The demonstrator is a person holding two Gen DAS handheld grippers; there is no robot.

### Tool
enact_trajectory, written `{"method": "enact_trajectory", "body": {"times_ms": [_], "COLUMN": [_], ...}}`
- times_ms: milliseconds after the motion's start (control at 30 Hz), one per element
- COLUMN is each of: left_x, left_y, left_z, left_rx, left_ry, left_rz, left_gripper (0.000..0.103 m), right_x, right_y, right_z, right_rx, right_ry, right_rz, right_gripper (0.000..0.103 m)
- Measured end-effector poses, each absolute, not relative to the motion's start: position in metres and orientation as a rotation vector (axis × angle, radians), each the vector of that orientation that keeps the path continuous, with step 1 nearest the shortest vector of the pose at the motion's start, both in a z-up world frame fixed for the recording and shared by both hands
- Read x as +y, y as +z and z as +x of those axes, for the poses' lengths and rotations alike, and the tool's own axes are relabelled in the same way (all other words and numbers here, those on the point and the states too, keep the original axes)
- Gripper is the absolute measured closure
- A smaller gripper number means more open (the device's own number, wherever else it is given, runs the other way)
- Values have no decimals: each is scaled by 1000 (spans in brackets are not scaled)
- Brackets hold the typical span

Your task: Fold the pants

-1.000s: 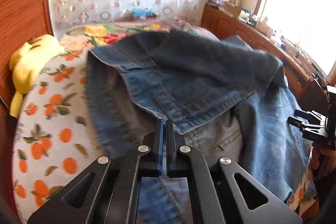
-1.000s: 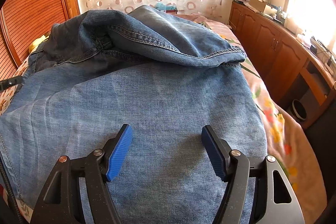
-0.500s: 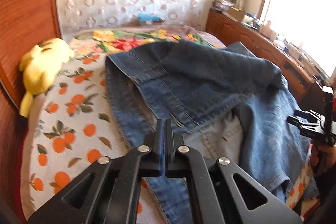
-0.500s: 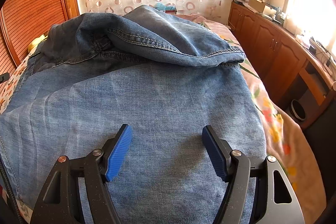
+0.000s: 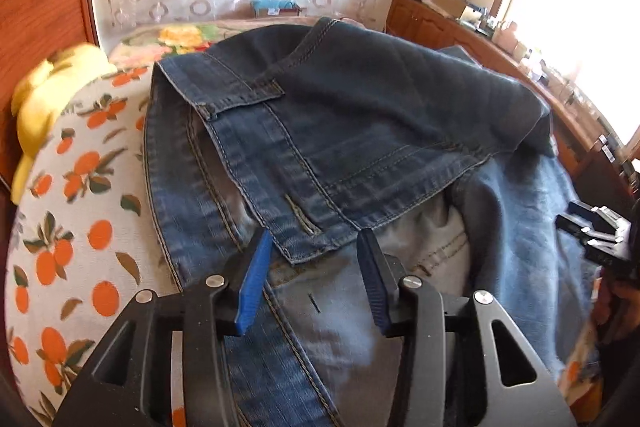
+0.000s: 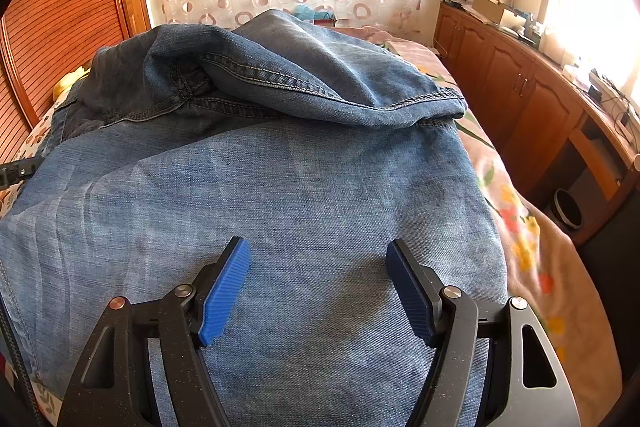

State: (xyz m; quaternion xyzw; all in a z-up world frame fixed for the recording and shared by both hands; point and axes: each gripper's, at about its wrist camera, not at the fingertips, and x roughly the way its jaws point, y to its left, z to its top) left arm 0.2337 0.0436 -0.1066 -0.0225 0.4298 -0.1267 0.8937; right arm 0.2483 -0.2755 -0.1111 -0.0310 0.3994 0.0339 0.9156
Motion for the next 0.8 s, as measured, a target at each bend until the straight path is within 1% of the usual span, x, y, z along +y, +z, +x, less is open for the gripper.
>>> {"method": "enact_trajectory", "body": {"times_ms": [67, 100, 133, 167, 200, 233, 367, 400, 800], "left_x": [41, 40, 40, 41, 43, 44, 39, 38, 49], "left_y": [-107, -107, -107, -107, -106, -107, -106, -106, -93], "left_z": [233, 232, 231, 230, 229, 230, 228, 228, 218], "left_rx": [884, 876, 871, 863, 862, 870, 856, 852, 817], "left_ry": [-254, -249, -246, -244, -255, -265, -252, -259, -211], "left_rz": [-27, -17, -14, -20, -36, -48, -6, -6, 72], "left_gripper": [58, 60, 66, 70, 79, 84, 93, 98, 103], "right_x": [-276, -276, -276, -276, -276, -276, -277, -277, -278], "right_y": [-111, -111, -111, -111, -111, -111, -111, -111, -111], "right_z": [249, 249, 249, 249, 249, 249, 249, 249, 250], "right_rx": [823, 823, 823, 823, 823, 823, 823, 823, 822], "right_ry": [70, 70, 70, 70, 70, 70, 70, 70, 69], "right_rz": [-63, -61, -61, -62, -61, -61, -62, -61, -61], "right_gripper": [30, 30, 30, 30, 30, 30, 30, 30, 30]}}
